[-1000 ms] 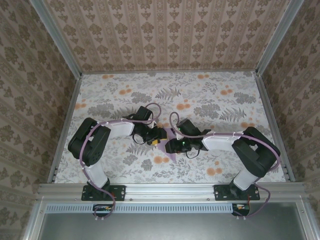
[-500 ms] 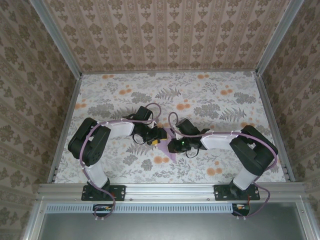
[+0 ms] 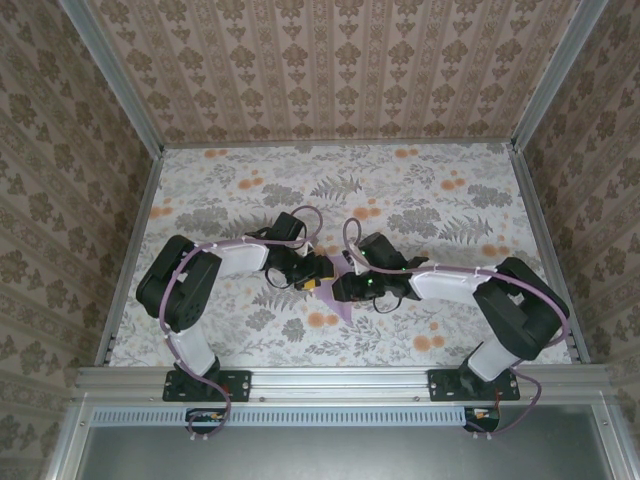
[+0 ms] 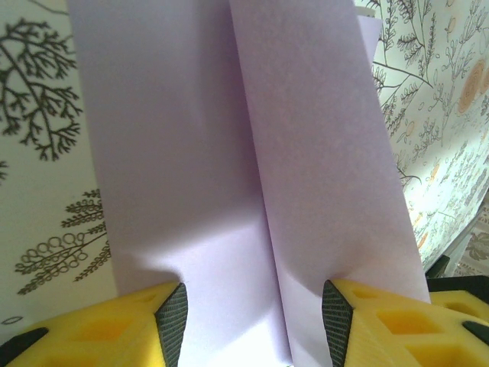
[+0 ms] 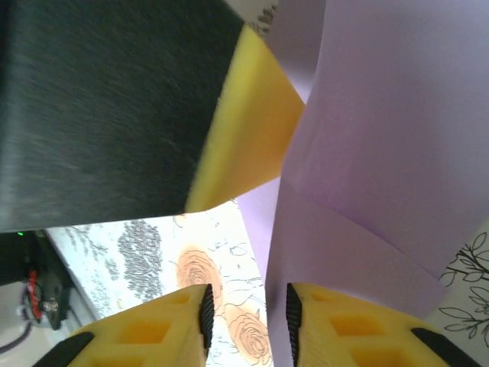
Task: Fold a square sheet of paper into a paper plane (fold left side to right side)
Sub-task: Fourth fold the wing at the center of the table.
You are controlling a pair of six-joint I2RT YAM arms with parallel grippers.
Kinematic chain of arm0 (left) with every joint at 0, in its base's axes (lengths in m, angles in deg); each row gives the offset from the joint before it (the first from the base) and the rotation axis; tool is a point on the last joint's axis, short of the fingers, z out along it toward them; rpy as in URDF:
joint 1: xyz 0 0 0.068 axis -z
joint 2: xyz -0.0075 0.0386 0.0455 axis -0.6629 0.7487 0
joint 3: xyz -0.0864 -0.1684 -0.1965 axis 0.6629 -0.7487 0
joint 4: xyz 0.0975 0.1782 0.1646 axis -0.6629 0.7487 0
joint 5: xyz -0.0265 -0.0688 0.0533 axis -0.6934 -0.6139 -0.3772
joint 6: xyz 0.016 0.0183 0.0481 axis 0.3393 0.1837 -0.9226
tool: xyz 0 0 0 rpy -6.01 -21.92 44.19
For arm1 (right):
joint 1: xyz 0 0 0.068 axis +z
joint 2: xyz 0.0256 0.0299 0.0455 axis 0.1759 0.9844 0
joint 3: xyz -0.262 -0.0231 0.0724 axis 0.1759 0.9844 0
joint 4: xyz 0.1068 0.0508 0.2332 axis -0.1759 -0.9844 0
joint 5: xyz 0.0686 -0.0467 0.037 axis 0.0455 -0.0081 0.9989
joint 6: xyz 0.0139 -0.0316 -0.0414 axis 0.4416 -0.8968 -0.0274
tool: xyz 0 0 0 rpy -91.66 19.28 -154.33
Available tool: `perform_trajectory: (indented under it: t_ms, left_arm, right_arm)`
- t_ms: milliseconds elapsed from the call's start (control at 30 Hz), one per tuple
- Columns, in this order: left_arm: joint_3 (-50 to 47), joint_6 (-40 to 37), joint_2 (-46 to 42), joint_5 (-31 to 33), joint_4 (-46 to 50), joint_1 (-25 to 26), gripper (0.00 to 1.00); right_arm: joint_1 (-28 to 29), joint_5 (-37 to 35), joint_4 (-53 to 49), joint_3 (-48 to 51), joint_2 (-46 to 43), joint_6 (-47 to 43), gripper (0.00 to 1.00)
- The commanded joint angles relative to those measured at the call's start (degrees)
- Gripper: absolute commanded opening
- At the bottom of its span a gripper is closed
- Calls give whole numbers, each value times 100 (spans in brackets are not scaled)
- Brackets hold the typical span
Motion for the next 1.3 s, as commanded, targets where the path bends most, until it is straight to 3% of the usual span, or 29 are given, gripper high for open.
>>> perform_trajectory:
  t_ms: [0, 233, 700, 867, 1067, 1267]
  left_arm:
    - [-103, -161, 422, 380, 230, 97, 54]
    - [-112, -165, 413, 385, 231, 98, 54]
    - [-103, -164, 421, 365, 231, 102, 54]
    - [-107, -164, 425, 362, 231, 101, 54]
    - [-103, -173, 413, 378, 247, 97, 54]
    - [-119, -172, 405, 381, 248, 95, 54]
  right_arm:
    - [-215, 284, 288, 150, -291, 149, 38]
    - [-677, 345, 572, 180, -297, 472, 46]
    - [-606, 626, 881, -113, 381, 619, 39]
    - [-585, 653, 896, -139, 508, 622, 29]
    - [-591, 484, 637, -147, 471, 482, 6]
    - [-625, 110, -6, -216, 411, 161, 3]
